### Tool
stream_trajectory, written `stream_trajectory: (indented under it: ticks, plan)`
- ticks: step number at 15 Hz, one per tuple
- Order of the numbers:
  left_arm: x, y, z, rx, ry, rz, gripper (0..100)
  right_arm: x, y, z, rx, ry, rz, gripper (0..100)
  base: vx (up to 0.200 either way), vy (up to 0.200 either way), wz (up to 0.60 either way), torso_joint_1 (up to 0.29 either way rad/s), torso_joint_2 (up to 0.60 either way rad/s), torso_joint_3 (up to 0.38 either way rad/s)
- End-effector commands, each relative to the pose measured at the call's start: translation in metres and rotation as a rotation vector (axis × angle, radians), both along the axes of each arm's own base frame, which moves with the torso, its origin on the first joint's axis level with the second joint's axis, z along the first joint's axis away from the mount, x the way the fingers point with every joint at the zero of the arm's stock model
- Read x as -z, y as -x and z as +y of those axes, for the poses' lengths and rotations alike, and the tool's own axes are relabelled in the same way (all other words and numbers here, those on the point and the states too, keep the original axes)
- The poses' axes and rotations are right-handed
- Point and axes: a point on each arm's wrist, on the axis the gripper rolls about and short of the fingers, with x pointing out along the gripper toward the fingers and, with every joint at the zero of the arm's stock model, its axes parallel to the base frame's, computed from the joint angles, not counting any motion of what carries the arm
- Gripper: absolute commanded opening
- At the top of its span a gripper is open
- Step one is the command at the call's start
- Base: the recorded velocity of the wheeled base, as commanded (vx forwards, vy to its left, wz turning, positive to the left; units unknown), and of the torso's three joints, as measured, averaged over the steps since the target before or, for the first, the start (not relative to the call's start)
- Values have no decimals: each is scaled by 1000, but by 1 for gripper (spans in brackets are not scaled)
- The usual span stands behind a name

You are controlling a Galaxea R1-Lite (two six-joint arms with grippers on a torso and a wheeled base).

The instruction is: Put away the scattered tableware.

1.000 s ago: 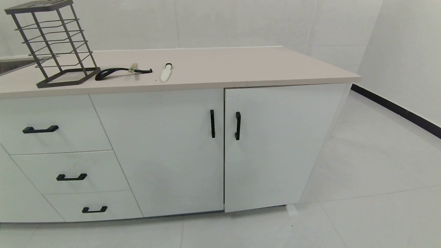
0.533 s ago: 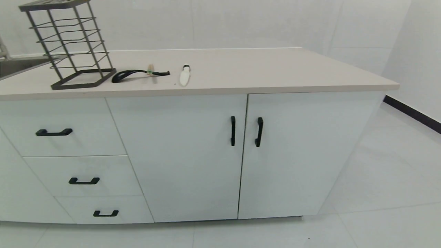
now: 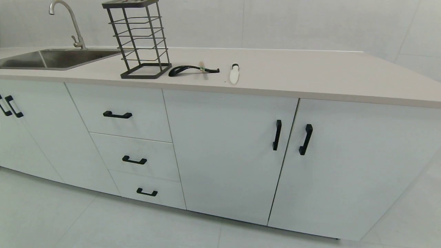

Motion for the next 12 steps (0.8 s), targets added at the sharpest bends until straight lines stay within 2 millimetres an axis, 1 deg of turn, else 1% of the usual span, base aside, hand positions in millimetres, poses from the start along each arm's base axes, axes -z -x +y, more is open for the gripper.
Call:
stream_trajectory:
  ticks: [1,11,12]
  plan:
    - [0,0,0,-1,0,0,100,0,0,0,0,-1,2,0,0,200,0,-7,2,7]
    - [0,0,0,-1,3,0,100,0,0,0,2,1,1,0,0,200,0,2,2,1]
    - [0,0,0,-1,2,0,100,0,0,0,2,1,1,0,200,200,0,12,7,-2]
